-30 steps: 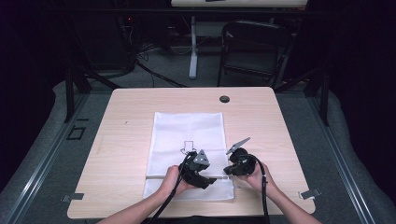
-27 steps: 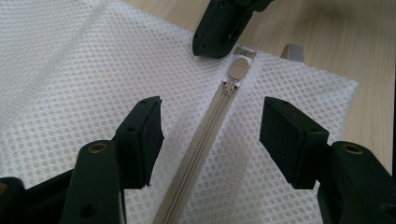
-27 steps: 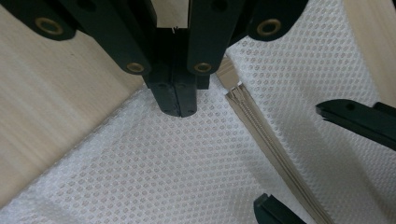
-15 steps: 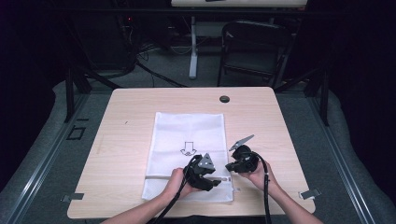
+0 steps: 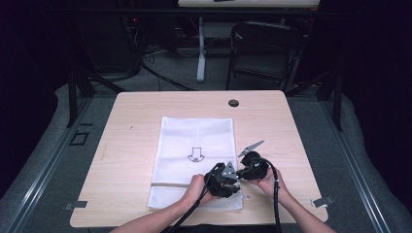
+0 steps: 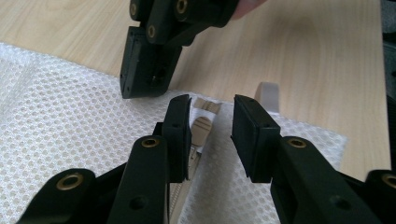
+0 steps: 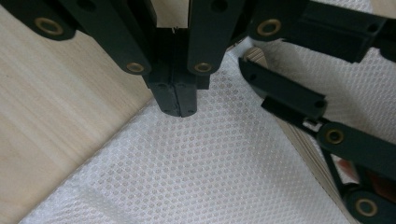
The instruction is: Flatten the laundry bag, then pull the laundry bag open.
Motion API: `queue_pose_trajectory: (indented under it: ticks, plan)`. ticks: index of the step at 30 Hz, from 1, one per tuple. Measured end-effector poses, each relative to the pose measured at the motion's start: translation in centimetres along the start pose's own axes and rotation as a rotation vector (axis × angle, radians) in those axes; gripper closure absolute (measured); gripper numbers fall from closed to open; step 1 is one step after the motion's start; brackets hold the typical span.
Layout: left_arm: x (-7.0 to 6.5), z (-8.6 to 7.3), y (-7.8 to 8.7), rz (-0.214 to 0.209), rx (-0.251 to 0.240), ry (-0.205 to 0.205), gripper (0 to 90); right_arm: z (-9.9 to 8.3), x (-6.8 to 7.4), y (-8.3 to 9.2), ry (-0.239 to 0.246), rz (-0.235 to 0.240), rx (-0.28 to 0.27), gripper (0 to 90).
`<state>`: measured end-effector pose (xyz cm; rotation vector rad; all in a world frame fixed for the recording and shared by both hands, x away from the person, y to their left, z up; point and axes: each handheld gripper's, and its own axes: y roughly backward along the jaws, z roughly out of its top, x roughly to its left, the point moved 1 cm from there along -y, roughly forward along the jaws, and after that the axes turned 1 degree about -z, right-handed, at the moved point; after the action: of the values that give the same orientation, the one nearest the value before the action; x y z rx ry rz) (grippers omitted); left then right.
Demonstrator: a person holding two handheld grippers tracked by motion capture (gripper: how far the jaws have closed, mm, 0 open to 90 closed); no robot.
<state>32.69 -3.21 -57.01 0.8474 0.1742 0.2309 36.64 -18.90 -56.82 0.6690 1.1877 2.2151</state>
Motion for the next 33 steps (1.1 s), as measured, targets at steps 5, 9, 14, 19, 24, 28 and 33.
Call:
queue_pose_trajectory:
  ticks: [5,9,14,19,24,28,33]
  plan:
    - [0.4,-0.2,-0.5,-0.01,-0.003,0.008,67.5,0.0,0.0,0.0,-0.009,0.0,-0.003,90.0]
    - [0.5,-0.3,-0.5,-0.009,-0.01,0.002,80.0,0.0,0.0,0.0,0.0,-0.004,0.006,90.0]
    - [0.6,-0.4,-0.4,-0.011,-0.028,0.012,80.9,0.1,0.3,-0.1,-0.006,-0.013,0.004,90.0]
    - [0.9,-0.8,-0.2,-0.013,-0.03,0.046,80.4,0.0,0.1,0.0,0.001,-0.005,0.01,90.0]
    - [1.2,-1.3,0.2,-0.025,-0.026,0.067,81.0,0.0,0.1,0.0,-0.005,-0.004,0.004,90.0]
    - [1.4,-1.8,0.7,-0.03,-0.013,0.074,81.3,0.0,0.0,0.0,0.003,-0.007,0.01,90.0]
    - [1.6,-2.0,1.1,-0.03,-0.001,0.068,81.0,0.0,0.0,0.0,0.001,-0.008,0.01,90.0]
